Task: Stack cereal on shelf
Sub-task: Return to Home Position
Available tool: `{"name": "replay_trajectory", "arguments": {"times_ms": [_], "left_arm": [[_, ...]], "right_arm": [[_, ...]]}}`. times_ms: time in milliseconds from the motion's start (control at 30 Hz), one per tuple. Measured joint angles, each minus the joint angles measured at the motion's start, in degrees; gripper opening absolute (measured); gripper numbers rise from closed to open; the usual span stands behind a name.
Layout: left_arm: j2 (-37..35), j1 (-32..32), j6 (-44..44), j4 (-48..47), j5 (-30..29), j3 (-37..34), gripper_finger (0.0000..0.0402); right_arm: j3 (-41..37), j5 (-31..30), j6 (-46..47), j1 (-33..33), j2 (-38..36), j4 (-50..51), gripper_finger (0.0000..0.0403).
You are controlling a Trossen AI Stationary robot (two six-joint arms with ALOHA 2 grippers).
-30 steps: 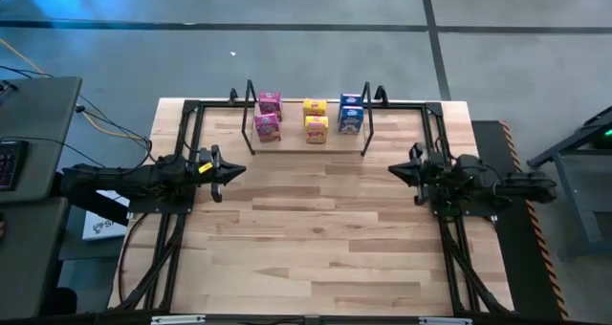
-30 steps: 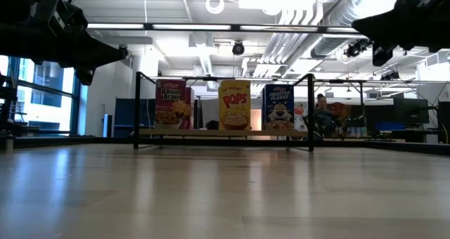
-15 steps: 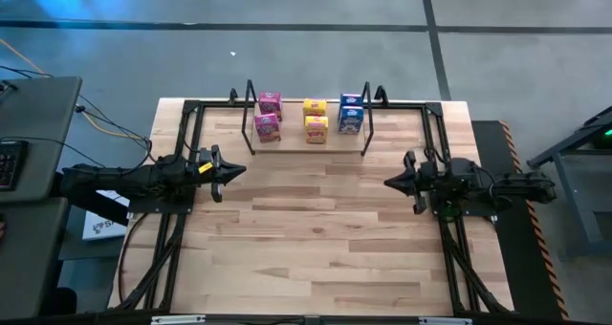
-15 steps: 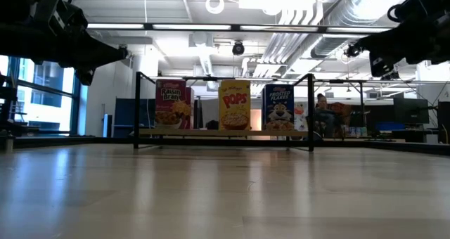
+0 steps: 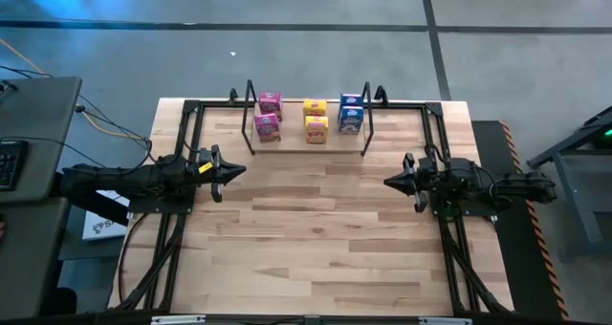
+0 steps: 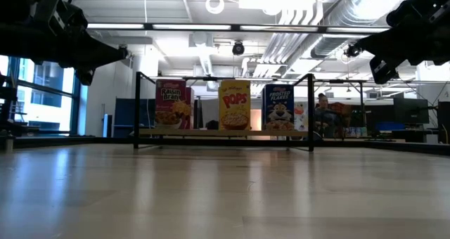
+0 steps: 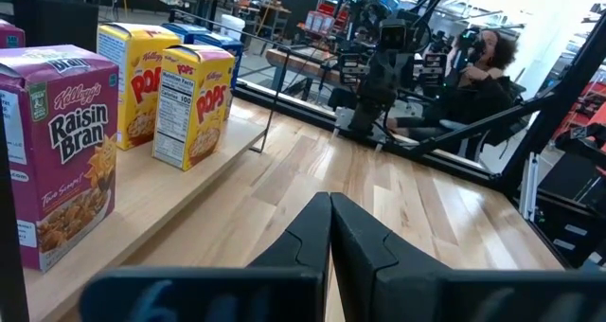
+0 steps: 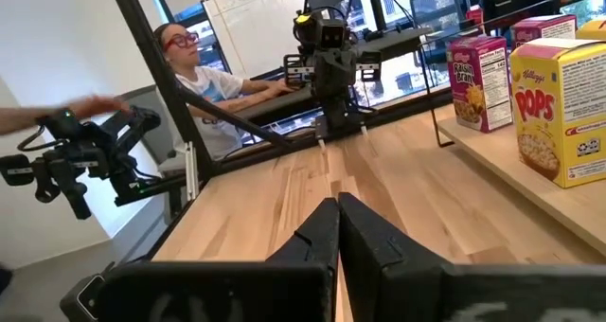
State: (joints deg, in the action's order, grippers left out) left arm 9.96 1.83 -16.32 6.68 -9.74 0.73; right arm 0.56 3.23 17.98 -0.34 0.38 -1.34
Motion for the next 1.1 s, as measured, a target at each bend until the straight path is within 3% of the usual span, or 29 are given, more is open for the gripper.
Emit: {"name": "replay_trajectory", "arguments": {"times_ms": [133, 400, 1100], "left_arm": [[-0.69, 0.0, 0.0, -0.38, 0.0, -0.01, 0.0003], [-9.89, 0.07, -0.02, -2.11, 0.0, -0.03, 0.0003], [-9.6, 0.13, 0.0, 0.0, 0.17, -0.04, 0.0003]], "right_arm": [[-0.02, 0.0, -0.01, 0.0, 0.0, 0.02, 0.0], [-0.04, 0.0, -0.02, 0.0, 0.0, 0.04, 0.0], [-0.07, 0.0, 0.0, 0.0, 0.02, 0.04, 0.0]]}}
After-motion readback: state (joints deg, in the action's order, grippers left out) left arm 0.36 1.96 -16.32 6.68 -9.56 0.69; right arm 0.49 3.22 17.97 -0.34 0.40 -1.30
